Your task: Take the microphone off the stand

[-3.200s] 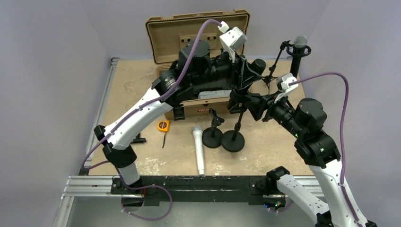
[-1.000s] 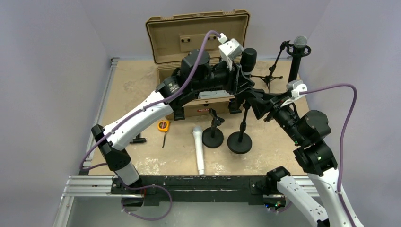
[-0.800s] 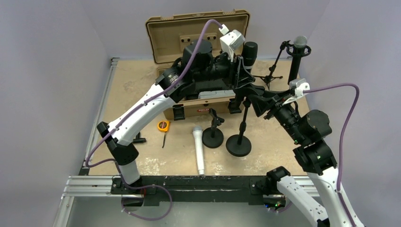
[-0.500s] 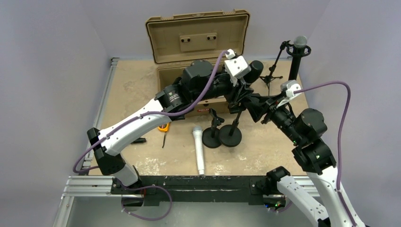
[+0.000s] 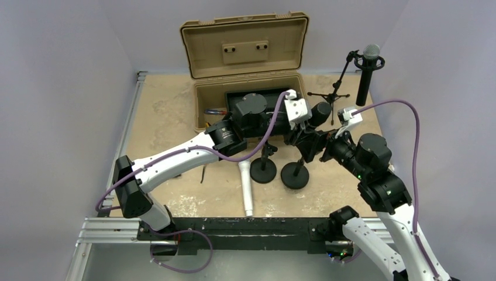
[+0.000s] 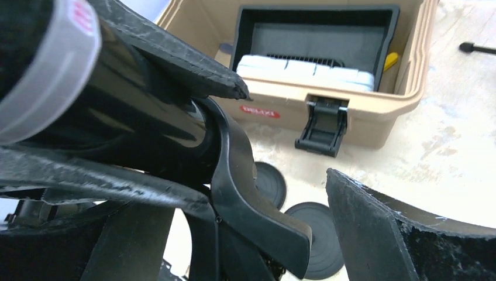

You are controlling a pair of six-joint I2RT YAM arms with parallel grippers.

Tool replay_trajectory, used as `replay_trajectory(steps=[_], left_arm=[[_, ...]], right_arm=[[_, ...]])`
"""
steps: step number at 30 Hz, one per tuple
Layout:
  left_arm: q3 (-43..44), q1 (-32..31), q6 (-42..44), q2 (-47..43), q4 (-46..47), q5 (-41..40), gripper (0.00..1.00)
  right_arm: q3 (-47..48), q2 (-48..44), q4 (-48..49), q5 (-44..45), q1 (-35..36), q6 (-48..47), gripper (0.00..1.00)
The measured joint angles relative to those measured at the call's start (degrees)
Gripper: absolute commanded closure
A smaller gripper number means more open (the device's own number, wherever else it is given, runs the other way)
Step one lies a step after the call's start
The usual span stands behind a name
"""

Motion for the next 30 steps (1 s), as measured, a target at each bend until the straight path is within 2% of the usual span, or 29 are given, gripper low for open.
replay_trajectory(steps=[10,13,19,26,30], left_arm=[[-1.6,0.0,-0.1,-1.0,1.3,10.6,1.0],[-1.6,0.5,0.0,-1.0,0.9,12.8,1.0],[-1.5,1.5,-0.1,-0.7,0.2,16.2,1.0],[1.6,3.5,-0.3,2.9,-2.3,19.5,1.0],[3.5,4.2,-0.7,4.4,-2.6,19.9,1.0]], right_arm=[[-1.0,-4.3,-2.8,-4.3,0.1,0.5,0.12],[-0.8,-4.2,-3.4,-5.3,0.1,0.5,0.11],[0.6,-4.0,-5.9,-5.9,0.1,0.3,0.11],[0.8,-4.3,-6.3,-4.0,-0.1,0.4,0.15],[0.8,-4.3,-5.7,-3.9,-0.2,0.4,0.22]])
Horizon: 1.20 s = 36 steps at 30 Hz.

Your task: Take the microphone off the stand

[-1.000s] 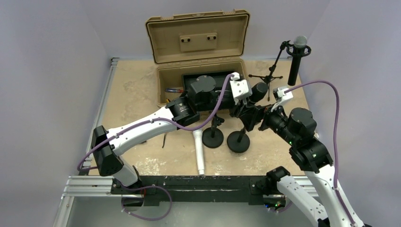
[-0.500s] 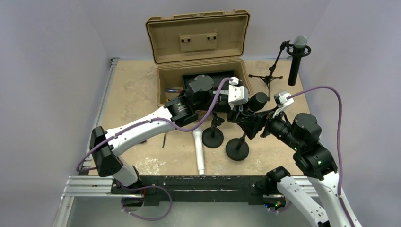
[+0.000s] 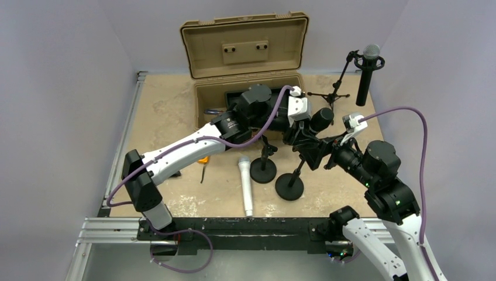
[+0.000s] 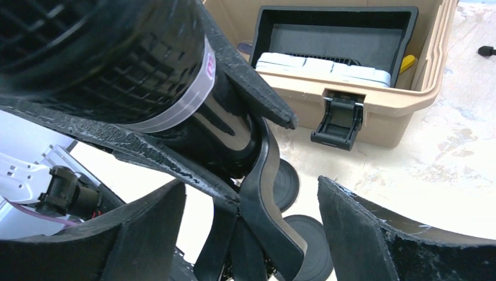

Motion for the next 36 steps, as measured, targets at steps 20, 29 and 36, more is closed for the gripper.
replay_trajectory(steps=[20,29,36], left_arm=[[5.9,1.8,-1.6,4.3,-2.4,2.0,1.0],[8.5,2.2,-1.6,5.9,-4.7,3.4,1.0],[10.4,2.6,-2.4,7.3,-5.3,4.4,1.0]], right_arm=[[-0.7,-0.7,0.0,2.2,0.4,0.2,0.26],[-0.8,-0.8,-0.2,3.8,0.7,0.2,0.43],[-0.9,-0.8,-0.4,5.3,0.7,0.1,0.83]])
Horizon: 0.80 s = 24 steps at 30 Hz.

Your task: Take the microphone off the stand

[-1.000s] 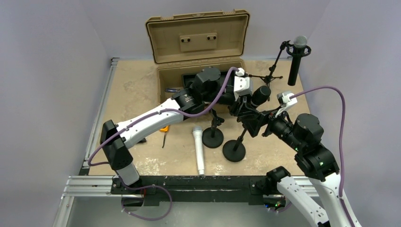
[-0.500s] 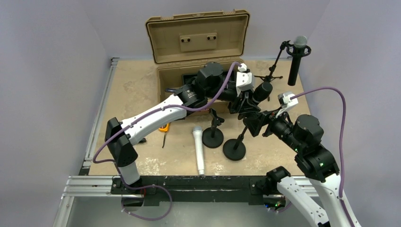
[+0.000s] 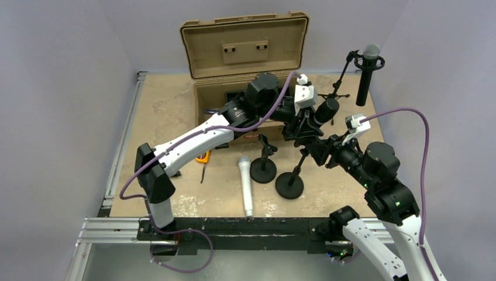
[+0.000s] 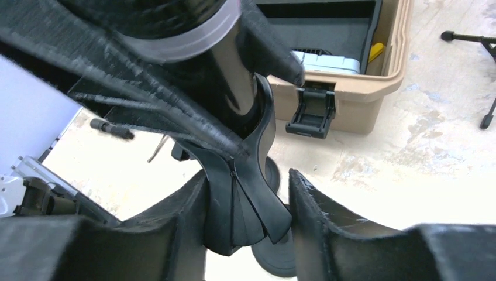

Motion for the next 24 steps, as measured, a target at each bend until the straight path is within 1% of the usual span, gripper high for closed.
replay_trajectory(steps=[1,2,7,12,18,24], left_arm=[[0.3,0.1,-0.2,0.3,0.1,-0.1,1.0],[0.6,0.3,-0.6,0.5,0.1,-0.4,1.0],[2.6,1.0,-2.3,1.2,0.2,-1.5,1.0],[4.8,0.9,-4.5,1.2,-0.2,-2.5,1.0],[9.7,0.9,-7.6,1.2,-2.4,-5.2,1.0],[15.6,0.9,-12.2,0.9,-2.6,-6.8,1.0]], right_arm=[[0.0,0.0,0.0,0.2,0.0,-0.2,0.99],[0.0,0.0,-0.1,0.2,0.0,-0.5,1.0],[-0.2,0.0,0.0,0.5,0.7,-1.2,1.0],[-0.2,0.1,0.0,3.0,2.2,-0.4,1.0],[-0.2,0.7,0.7,4.7,3.1,0.2,1.0],[-0.2,1.4,1.3,5.3,3.5,0.5,1.0]])
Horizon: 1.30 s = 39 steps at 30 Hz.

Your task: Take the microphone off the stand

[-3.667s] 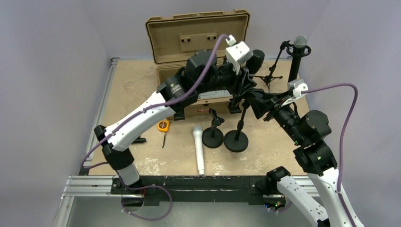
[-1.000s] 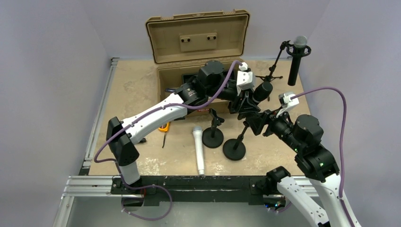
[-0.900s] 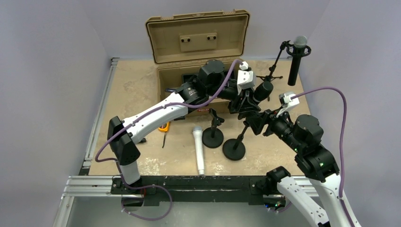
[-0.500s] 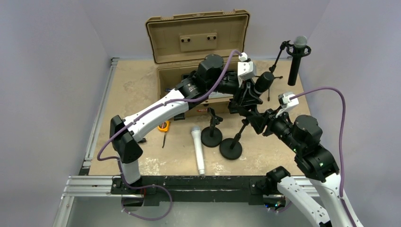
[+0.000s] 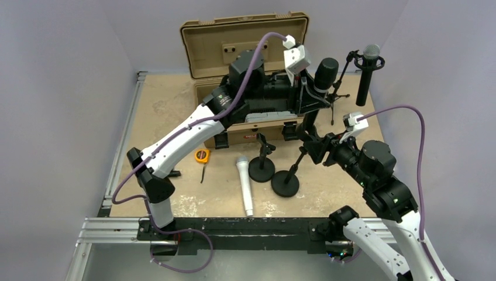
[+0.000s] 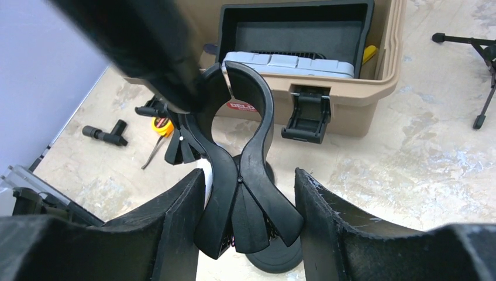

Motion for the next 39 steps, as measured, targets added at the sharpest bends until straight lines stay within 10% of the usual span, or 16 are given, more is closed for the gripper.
replay_trajectory(steps=[9,19,28,39], left_arm=[[0.2,1.4,-4.4,-14.5,-13.1,-12.0,1.0],[-42.4,6.8,-17.4,-48.4,-19.1,-26.9,1.0],[-72.9,6.8,-28.7,-55.3,-24.3,-31.5,1.0],[-83.5,-2.3,-43.6,-53.4,-21.4,-40.8,1.0]], right_arm=[[1.6,-0.2,-2.2,3.0,0.0,1.5,1.0],[3.8,-2.9,2.8,4.1,0.0,0.2,1.0],[1.9,-1.2,15.3,4.2,0.1,-1.5,1.0],[1.9,5.7,24.6,4.4,0.2,-5.3,1.0]])
